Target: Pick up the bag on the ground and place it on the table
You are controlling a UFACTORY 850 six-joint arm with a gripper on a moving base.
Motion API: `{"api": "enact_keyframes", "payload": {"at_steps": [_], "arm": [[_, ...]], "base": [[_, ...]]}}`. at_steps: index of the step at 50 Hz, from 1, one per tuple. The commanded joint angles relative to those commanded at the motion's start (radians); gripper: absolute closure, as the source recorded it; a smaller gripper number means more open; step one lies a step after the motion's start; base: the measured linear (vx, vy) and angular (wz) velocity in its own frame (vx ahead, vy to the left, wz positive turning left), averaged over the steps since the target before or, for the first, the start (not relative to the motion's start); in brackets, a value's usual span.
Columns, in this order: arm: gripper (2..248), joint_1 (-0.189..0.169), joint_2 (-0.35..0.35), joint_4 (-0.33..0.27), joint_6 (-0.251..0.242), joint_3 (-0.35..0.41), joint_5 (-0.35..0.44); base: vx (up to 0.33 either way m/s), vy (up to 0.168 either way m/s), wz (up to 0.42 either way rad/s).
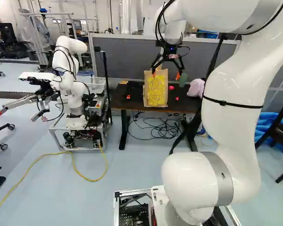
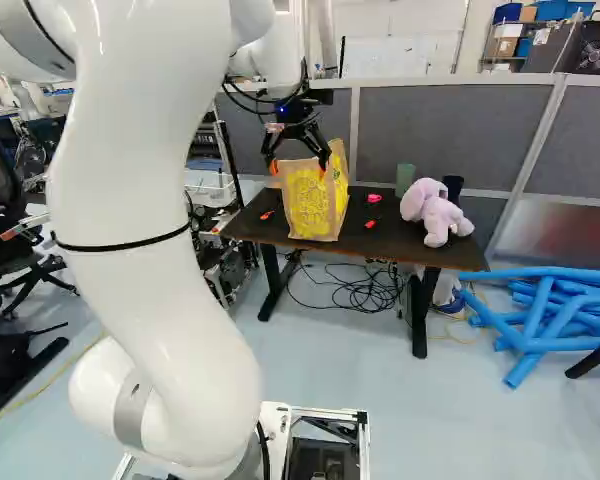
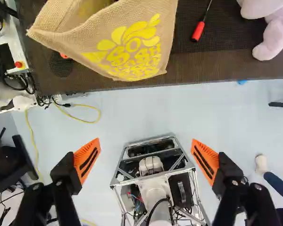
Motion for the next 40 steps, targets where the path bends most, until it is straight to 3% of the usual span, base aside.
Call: {"api": "enact_keyframes", "payload": {"at_steps": [40], "arm": [[3, 0.022, 0.113, 0.009, -0.035, 0.288, 0.414]], "base": [[0.0, 0.0, 0.0]]}}
